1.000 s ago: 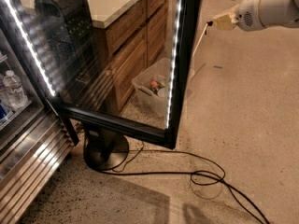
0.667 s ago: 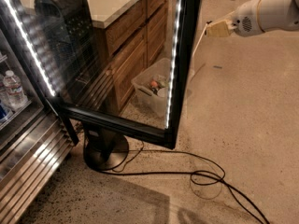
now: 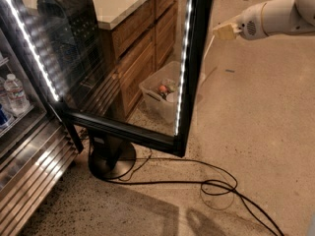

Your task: Close right fridge door

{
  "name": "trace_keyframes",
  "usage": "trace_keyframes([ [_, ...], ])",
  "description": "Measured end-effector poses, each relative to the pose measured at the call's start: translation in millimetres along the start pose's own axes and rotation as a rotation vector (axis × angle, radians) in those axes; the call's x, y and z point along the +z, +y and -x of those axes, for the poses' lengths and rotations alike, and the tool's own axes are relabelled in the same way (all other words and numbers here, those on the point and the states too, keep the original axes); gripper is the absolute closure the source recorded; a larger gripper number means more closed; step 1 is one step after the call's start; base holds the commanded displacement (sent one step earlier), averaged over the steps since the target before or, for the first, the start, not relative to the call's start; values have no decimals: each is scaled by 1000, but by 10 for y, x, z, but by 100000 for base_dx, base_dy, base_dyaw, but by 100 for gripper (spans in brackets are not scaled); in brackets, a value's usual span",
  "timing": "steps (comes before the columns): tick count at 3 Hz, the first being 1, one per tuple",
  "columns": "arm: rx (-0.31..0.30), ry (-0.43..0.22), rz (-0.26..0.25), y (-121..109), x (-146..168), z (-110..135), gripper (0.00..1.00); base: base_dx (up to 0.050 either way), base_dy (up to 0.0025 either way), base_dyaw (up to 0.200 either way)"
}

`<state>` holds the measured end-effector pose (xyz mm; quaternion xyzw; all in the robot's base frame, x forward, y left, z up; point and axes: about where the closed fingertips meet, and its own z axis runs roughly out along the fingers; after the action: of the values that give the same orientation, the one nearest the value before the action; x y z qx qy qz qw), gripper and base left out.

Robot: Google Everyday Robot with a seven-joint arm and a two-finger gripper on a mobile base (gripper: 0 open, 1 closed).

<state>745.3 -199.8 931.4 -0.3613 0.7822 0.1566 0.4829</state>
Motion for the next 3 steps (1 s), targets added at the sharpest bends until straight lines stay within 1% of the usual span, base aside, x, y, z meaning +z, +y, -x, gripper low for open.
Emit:
trace_keyframes([
  [1,-12,-5,26,-30,138,31,100,0,0,0],
  [2,-13,19,122,240,187,-33,100,0,0,0],
  [3,-1,72,195,580,203,-124,100,0,0,0],
])
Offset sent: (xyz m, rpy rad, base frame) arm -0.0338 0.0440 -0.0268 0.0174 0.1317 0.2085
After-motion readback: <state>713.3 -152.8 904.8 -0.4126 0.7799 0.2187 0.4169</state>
